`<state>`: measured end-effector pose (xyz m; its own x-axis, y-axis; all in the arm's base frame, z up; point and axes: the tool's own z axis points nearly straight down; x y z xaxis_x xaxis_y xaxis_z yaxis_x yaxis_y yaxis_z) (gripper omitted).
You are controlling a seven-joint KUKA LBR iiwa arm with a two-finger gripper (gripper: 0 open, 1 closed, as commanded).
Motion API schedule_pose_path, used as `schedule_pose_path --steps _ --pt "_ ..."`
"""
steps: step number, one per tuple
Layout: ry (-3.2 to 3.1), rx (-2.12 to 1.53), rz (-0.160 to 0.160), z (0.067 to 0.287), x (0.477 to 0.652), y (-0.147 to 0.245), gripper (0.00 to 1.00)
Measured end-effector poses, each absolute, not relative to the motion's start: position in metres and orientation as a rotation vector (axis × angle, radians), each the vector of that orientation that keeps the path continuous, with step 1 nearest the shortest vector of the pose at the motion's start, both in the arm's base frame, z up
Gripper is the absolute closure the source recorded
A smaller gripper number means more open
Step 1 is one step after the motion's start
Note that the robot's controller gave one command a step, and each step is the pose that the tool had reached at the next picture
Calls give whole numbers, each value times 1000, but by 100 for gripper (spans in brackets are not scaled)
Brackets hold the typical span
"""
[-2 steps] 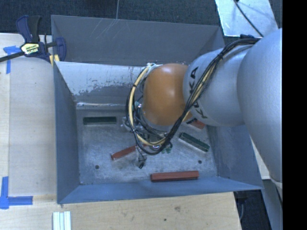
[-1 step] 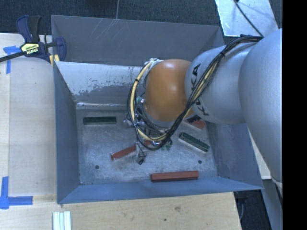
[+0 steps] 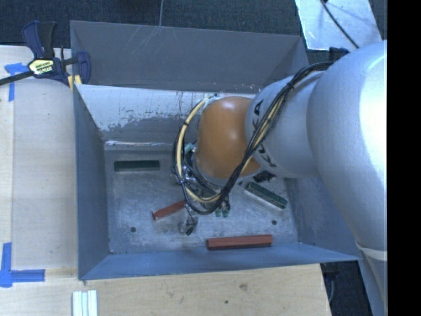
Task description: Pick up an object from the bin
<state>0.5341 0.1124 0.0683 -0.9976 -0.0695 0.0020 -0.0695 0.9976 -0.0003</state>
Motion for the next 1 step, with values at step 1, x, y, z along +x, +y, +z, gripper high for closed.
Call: schedule_pose_path --steps 1 --pt "-3139 109 0 69 535 112 0"
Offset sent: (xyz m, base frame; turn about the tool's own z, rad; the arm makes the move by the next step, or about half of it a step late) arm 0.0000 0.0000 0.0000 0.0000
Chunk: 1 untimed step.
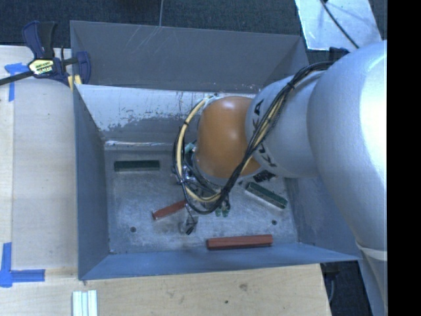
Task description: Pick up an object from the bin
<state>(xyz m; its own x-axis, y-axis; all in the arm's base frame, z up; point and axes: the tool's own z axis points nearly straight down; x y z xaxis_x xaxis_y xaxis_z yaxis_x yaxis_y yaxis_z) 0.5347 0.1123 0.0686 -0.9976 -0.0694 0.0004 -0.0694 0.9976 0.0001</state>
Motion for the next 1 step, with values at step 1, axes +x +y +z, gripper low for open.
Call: schedule_pose_path --steps 1 --pt "-3142 110 -1 70 536 112 100"
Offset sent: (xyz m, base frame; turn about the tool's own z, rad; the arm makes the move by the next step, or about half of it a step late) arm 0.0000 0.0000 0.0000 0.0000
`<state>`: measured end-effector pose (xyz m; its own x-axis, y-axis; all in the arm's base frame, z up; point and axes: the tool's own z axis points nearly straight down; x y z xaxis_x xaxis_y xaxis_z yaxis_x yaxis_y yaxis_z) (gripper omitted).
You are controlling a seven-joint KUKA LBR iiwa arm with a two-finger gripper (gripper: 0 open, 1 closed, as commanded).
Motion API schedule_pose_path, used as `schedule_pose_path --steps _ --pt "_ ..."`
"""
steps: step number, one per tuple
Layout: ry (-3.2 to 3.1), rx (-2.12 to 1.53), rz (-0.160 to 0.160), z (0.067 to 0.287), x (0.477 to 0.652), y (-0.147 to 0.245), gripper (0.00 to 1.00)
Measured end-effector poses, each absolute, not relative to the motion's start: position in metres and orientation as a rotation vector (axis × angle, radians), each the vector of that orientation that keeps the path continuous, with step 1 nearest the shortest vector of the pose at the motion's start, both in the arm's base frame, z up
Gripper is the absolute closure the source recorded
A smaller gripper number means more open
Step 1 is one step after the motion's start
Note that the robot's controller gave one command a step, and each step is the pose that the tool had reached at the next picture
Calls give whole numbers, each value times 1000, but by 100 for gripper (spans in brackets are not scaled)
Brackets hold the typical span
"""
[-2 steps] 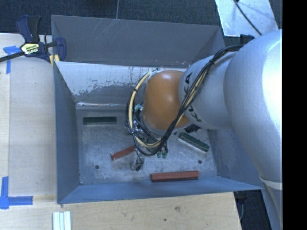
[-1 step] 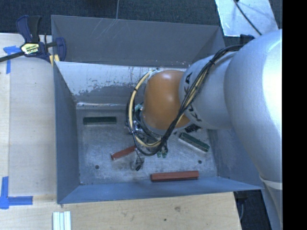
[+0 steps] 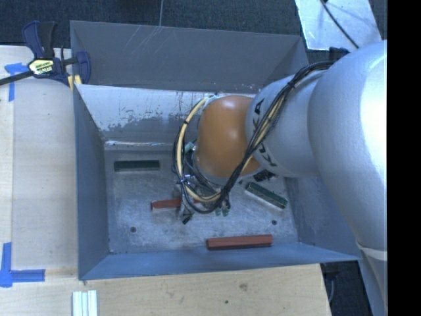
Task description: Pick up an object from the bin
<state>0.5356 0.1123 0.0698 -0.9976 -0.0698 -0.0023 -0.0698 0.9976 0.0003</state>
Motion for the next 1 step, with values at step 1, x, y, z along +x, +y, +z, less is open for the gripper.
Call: schedule_pose_path --steps 1 --pt "3129 -109 3 149 538 112 100"
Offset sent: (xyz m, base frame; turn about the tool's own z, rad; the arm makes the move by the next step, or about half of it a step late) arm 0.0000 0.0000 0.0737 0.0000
